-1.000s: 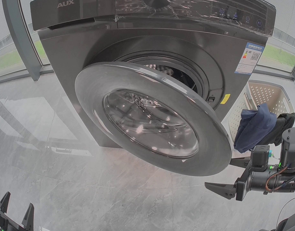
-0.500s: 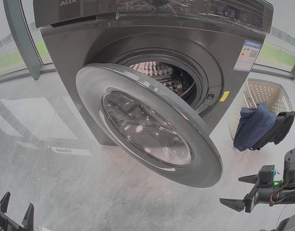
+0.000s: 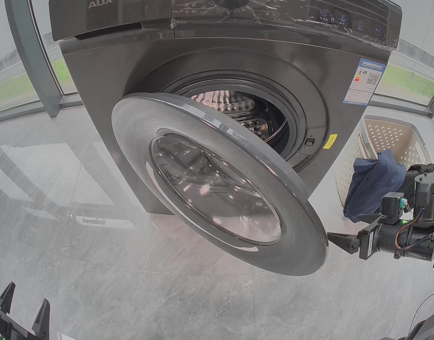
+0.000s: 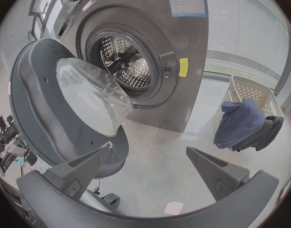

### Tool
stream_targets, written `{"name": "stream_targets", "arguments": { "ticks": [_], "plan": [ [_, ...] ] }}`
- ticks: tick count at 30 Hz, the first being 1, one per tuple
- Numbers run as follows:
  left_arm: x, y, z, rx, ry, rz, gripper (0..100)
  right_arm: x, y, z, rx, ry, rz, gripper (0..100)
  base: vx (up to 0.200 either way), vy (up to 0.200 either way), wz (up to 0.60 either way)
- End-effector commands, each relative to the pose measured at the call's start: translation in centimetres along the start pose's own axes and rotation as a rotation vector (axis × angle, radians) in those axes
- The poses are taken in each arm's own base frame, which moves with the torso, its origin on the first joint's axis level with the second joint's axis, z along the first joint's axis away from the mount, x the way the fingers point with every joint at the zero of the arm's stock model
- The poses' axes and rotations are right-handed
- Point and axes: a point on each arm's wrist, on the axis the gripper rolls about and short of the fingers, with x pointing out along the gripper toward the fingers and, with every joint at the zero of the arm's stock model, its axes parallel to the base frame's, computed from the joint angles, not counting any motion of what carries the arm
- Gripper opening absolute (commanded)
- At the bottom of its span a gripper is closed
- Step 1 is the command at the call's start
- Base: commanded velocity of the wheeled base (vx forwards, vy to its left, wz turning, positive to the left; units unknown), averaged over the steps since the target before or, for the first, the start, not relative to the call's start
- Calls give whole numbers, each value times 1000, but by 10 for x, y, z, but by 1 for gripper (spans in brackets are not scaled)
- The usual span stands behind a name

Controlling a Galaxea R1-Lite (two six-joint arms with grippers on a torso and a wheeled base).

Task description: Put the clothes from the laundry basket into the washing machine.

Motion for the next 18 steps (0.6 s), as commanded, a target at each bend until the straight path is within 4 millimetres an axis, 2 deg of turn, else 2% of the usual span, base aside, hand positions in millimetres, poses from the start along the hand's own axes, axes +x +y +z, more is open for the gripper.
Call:
{"name": "stream_targets", "arguments": {
  "ticks": [1,7,11,13,17,18],
  "plan": [
    [0,0,-5,0,3,1,100,18,13,-6,-22,67,60,100,0,0,0],
    [0,0,-5,0,3,1,100,8,34,-23,-72,108,148,100,0,0,0],
    [0,0,-4,3,1,0,100,-4,33,-23,-75,79,151,100,0,0,0],
    [0,0,-5,6,3,-1,100,-3,32,-21,-71,72,145,100,0,0,0],
    [0,0,-4,7,1,-1,100,3,33,-17,-59,75,141,100,-200,0,0],
    [0,0,-4,6,1,-1,100,16,36,-17,-42,106,143,100,-200,0,0]
  ]
}}
